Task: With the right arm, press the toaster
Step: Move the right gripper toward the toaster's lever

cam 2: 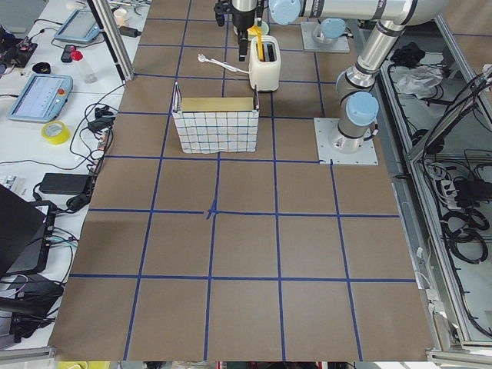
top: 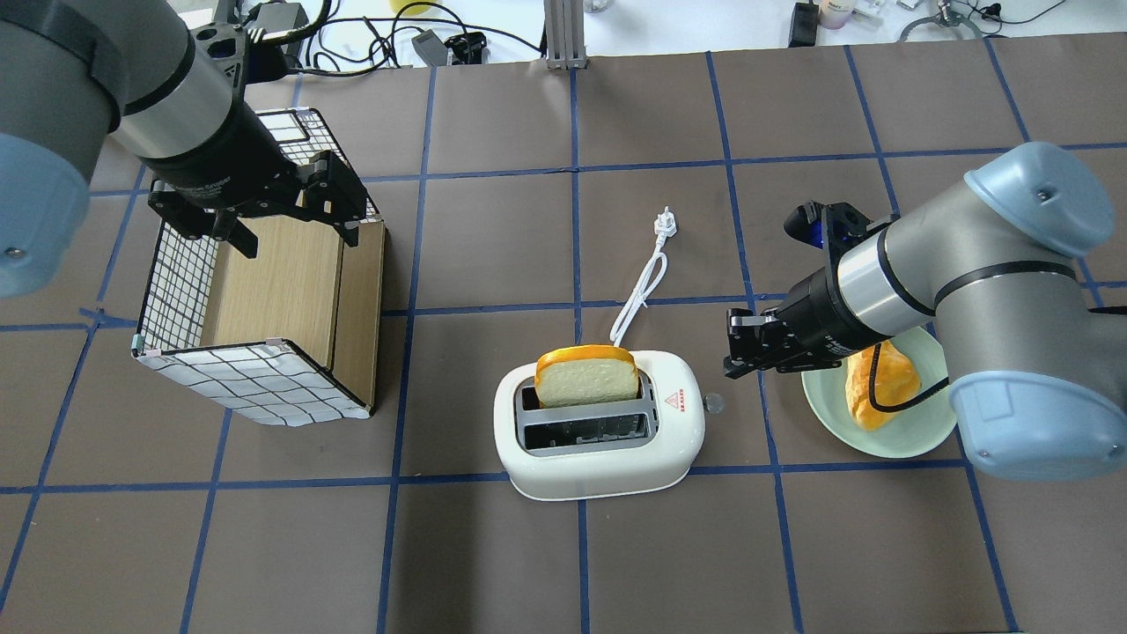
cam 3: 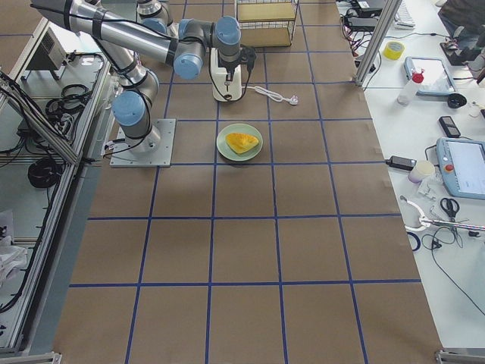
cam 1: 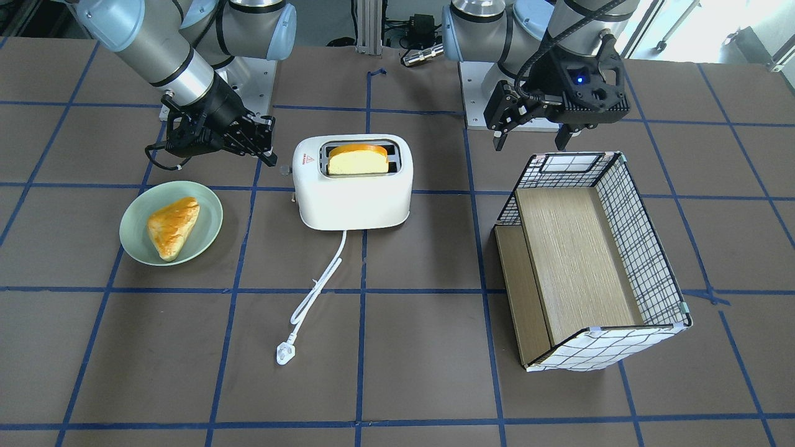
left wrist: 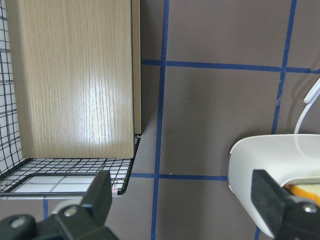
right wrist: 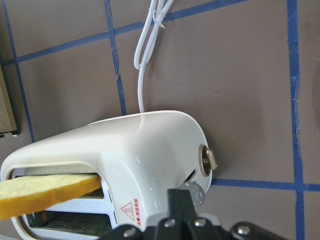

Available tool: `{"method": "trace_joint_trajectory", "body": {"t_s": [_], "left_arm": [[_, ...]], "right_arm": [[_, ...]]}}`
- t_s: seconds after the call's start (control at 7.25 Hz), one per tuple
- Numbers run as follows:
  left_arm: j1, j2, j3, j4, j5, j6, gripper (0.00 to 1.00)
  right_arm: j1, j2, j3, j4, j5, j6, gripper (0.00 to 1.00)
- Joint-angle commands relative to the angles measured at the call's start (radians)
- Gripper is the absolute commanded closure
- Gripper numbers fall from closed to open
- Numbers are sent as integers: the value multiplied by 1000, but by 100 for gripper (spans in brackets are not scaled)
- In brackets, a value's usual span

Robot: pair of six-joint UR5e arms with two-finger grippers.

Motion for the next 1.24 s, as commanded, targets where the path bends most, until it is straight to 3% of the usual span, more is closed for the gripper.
{"method": "trace_joint_trajectory", "body": {"t_s": [0.0,0.41,1.1], "left_arm": [[0,0,0,1,1,0,0],[0,0,0,1,1,0,0],[0,0,0,0,0,0,0]], "right_arm": [[0,27,64,-130,6,7,100],[0,27,69,-146,36,13,100],[0,27,67,-44,26,15,100]]}}
